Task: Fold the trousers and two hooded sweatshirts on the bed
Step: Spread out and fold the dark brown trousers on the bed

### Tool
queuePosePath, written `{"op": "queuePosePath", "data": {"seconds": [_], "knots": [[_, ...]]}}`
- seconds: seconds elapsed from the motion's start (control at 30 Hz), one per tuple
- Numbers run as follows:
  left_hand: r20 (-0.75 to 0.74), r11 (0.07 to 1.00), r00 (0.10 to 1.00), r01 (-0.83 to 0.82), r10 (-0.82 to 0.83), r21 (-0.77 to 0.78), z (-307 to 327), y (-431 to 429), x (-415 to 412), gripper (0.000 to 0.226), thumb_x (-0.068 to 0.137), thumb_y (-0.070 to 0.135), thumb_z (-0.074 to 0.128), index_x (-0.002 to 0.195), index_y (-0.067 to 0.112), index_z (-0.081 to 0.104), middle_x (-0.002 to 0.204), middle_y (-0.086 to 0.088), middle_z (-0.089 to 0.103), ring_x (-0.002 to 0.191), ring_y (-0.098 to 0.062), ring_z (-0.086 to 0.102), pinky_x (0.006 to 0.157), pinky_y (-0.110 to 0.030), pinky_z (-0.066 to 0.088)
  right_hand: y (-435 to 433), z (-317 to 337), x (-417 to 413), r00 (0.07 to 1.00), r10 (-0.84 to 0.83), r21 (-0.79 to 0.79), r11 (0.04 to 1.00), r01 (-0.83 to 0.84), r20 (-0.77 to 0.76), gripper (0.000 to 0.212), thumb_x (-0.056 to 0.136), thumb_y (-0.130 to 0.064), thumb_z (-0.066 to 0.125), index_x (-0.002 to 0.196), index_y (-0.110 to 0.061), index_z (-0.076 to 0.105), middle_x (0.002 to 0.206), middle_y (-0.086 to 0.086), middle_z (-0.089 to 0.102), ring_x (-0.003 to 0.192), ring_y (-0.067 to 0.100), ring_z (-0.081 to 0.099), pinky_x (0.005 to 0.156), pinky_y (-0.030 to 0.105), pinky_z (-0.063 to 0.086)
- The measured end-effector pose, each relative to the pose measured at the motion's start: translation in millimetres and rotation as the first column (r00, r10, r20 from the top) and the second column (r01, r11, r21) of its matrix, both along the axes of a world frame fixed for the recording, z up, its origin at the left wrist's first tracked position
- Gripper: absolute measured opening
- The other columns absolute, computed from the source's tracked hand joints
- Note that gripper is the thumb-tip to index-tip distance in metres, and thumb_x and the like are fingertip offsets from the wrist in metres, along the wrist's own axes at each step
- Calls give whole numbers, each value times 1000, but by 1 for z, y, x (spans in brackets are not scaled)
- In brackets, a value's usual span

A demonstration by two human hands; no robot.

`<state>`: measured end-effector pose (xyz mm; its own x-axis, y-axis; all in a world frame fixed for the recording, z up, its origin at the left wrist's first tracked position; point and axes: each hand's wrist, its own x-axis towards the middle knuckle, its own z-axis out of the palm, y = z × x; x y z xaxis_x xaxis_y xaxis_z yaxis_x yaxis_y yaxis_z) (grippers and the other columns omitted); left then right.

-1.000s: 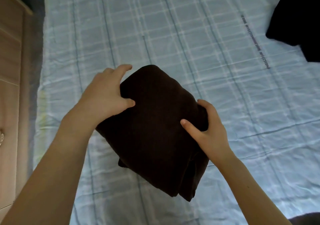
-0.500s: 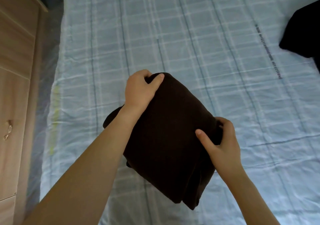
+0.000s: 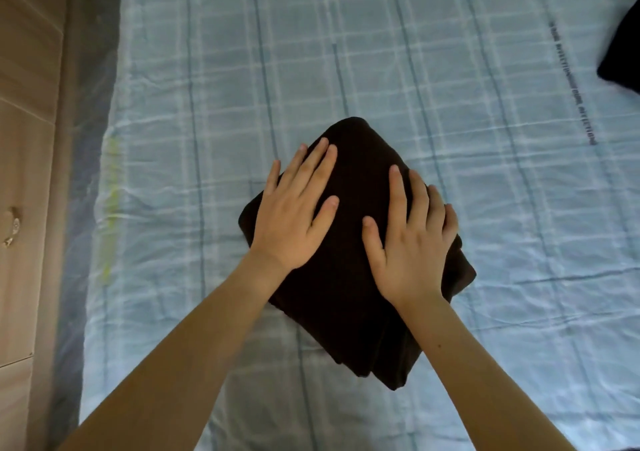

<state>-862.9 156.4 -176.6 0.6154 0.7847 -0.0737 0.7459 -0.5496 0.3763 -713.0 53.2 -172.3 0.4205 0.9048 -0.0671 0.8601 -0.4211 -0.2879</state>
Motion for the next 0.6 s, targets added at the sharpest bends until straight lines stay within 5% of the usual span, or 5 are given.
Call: {"op": "queuePosePath", "data": {"seconds": [0.13, 0.3, 0.43, 0.5, 0.6], "knots": [[3, 999, 1000, 8, -8, 45, 17, -2, -6, 61, 102, 48, 23, 157, 24, 12, 165, 3, 12, 152, -19, 9, 122, -50, 13, 1, 31, 18, 991, 114, 6, 993, -114, -73, 74, 93, -68, 36, 156, -31, 26, 152, 8, 38, 126, 31, 47, 105, 47, 36], [135, 966, 957, -259, 258, -11, 29, -50, -34, 64, 94, 59, 38, 153, 38, 24, 164, 3, 12, 152, -21, 6, 122, -48, 7, 33, 69, 87, 767, 48, -195, 955, -223, -639, 78, 65, -67, 69, 133, -72, 30, 138, -11, 44, 123, 10, 49, 103, 32, 40], [318, 673, 605, -558, 730, -485, 37, -104, -32, 76, 82, 61, 62, 144, 60, 17, 161, 9, 6, 147, -14, 13, 111, -35, 24, 36, 47, 93, 568, -14, -230, 922, -310, -823, 88, 71, -48, 71, 141, -69, 21, 143, -36, 35, 122, -12, 44, 110, 30, 37], [354, 498, 374, -430, 857, -753, 40, -121, -22, 84, 78, 53, 74, 136, 70, 15, 155, 20, 20, 138, 3, 28, 109, -29, 34, 31, 42, 92, 555, -21, -209, 937, -279, -831, 86, 72, -49, 70, 139, -72, 20, 138, -44, 34, 123, -9, 45, 108, 29, 36], [366, 456, 297, -340, 882, -823, 34, -131, -20, 94, 66, 49, 75, 135, 70, 15, 150, 29, 28, 133, 11, 35, 104, -20, 41, 25, 46, 89, 548, -39, -202, 949, -241, -836, 85, 68, -52, 70, 132, -77, 21, 121, -56, 36, 116, -17, 47, 98, 18, 38]]}}
